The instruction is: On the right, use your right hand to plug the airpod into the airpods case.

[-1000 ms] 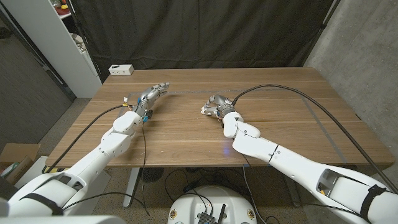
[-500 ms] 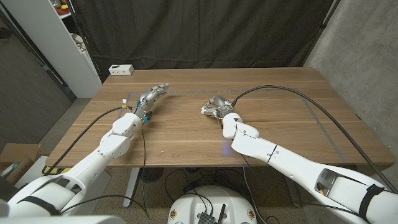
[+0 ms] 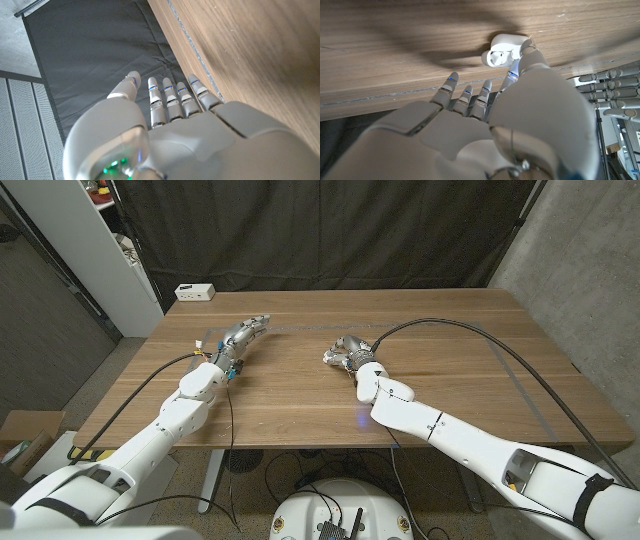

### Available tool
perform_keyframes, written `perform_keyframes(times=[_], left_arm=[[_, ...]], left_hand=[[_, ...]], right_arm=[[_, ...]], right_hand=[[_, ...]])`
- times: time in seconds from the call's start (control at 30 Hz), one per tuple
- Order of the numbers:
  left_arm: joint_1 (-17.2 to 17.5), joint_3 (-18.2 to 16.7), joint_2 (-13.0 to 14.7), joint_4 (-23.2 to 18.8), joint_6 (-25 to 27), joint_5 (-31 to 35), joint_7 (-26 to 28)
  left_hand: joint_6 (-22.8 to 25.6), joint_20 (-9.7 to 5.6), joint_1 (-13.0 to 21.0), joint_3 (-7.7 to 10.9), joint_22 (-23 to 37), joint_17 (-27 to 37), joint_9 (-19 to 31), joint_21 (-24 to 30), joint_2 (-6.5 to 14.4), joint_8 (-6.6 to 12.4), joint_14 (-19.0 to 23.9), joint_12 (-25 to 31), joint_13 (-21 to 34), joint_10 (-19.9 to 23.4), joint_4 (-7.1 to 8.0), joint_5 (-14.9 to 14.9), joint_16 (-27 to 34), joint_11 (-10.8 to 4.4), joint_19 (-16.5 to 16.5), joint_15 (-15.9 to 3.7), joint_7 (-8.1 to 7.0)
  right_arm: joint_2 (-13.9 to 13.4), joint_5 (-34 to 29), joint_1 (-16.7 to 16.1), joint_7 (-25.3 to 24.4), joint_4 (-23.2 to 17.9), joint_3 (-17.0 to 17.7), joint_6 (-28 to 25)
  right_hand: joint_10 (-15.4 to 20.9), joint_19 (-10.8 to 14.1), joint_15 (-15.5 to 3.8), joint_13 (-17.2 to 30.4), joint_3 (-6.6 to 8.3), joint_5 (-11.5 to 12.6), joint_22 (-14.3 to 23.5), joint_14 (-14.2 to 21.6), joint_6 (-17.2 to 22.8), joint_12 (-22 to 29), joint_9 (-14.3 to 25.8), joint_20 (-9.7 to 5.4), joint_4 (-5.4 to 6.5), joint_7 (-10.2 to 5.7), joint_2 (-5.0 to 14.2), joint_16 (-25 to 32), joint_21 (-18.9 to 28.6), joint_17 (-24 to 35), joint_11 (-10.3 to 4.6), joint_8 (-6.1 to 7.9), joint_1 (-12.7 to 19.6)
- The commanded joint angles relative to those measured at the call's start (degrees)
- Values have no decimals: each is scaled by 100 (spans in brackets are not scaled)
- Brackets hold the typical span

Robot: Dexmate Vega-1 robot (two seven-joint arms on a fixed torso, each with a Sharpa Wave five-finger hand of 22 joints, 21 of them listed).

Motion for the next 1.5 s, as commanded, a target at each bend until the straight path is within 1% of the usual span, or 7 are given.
perform_keyframes(times=[0.03, 0.3, 0.43, 1.27, 1.43, 1.47, 1.5], left_arm=[[-58, -7, -43, 138, -40, -61, -111], [-85, 11, -83, 181, -73, -62, -140], [-40, 9, -49, 69, -14, -43, -72], [-7, 29, -69, -19, 76, -29, 16], [3, 24, -78, -11, 36, -38, -2], [20, 24, -63, -58, 84, -27, 45], [20, 22, -66, -45, 59, -34, 21]], left_hand=[[43, 11, 36, 9, 16, 17, 13, -12, 3, -6, 44, 38, 12, 41, -19, 29, -18, -18, 9, -281, 17], [44, 10, 35, 7, 17, 17, 14, -18, 1, -8, 46, 39, 14, 45, -17, 30, -17, -23, 15, -277, 24], [37, 9, 34, 6, 17, 17, 14, -21, 1, -12, 46, 39, 15, 45, -16, 30, -18, -12, 17, -280, 26], [36, 10, 32, 8, 18, 17, 16, -38, 1, -17, 44, 35, 15, 44, -11, 33, -21, -16, 28, -270, 16], [41, 10, 33, 9, 19, 17, 16, -41, 3, -15, 40, 34, 17, 41, -10, 34, -22, -12, 29, -274, 16], [44, 12, 32, 9, 19, 17, 16, -42, 3, -14, 40, 34, 17, 41, -10, 35, -22, -15, 28, -275, 15], [44, 13, 31, 9, 19, 17, 16, -42, 2, -14, 40, 34, 17, 40, -10, 35, -22, -12, 30, -275, 19]], right_arm=[[37, 54, 43, -49, 164, -26, 60], [-11, 74, 4, -109, 176, 2, 188], [-22, 97, -12, -115, 162, 26, 231], [-88, 153, -2, -23, 14, 101, 361], [-147, 151, -34, 15, -51, 97, 446], [-164, 148, -49, 17, -76, 98, 455], [-190, 145, -62, 35, -109, 96, 468]], right_hand=[[115, 76, -463, -12, 68, -8, 4, 124, 154, 49, 45, -65, -17, 27, 45, 36, 33, 16, -61, 66, 70], [191, 121, -497, -33, 87, -11, 4, 229, 245, 59, 98, -106, -20, 35, 70, 52, 39, 17, -105, 119, 105], [234, 149, -524, -42, 88, -16, 4, 278, 325, 66, 122, -112, -5, 37, 88, 59, 44, 19, -126, 158, 96], [492, 325, -671, -85, 65, -44, 6, 722, 475, 115, 122, -154, 74, 112, 199, 180, 64, 46, -133, 170, -33], [486, 347, -669, -93, 59, -52, 6, 745, 353, 102, 119, -150, 66, 51, 199, 179, 61, 53, -111, 109, -37], [486, 354, -673, -99, 54, -55, 7, 763, 221, 94, 116, -150, 52, 13, 182, 179, 56, 59, -104, 48, -32], [476, 359, -678, -96, 52, -56, 7, 767, 142, 87, 113, -158, 47, -130, 183, 178, 52, 68, -89, 9, -33]])
